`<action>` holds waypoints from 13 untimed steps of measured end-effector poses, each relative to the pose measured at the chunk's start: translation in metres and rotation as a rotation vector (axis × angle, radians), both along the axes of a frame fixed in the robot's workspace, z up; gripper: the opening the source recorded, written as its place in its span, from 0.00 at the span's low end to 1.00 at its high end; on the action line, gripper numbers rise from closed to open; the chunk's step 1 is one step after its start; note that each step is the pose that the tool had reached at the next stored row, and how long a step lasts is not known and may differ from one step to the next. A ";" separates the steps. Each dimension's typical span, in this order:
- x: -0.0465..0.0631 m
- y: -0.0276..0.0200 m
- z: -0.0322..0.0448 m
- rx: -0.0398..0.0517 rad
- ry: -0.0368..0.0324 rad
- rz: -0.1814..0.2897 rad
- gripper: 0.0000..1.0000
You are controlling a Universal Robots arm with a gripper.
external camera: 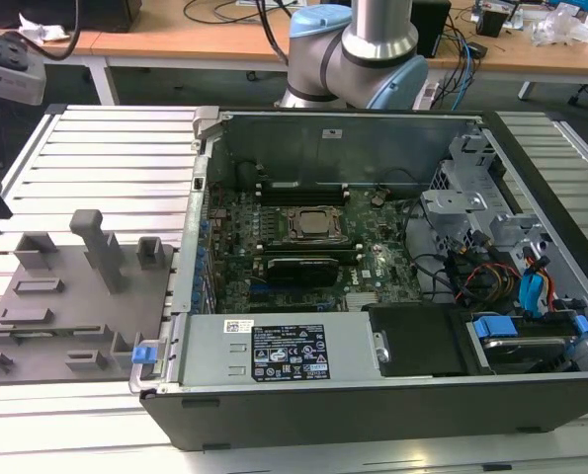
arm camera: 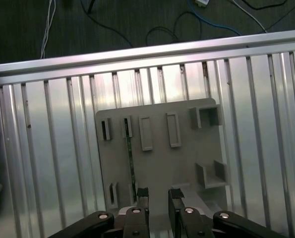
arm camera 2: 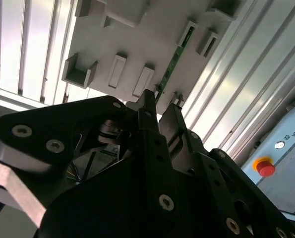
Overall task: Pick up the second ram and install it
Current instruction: 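Pick up the second ram and move it above second insertion slot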
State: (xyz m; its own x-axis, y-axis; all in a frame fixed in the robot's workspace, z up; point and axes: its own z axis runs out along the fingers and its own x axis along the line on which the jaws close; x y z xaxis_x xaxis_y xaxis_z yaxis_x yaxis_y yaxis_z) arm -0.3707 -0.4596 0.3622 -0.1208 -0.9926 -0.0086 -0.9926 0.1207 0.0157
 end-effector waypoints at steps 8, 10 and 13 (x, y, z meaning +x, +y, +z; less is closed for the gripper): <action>0.000 -0.0012 -0.0063 -0.0001 0.0000 0.002 0.30; 0.000 -0.0014 -0.0074 -0.0001 0.0001 0.002 0.30; 0.000 -0.0017 -0.0103 0.0000 0.0000 0.004 0.30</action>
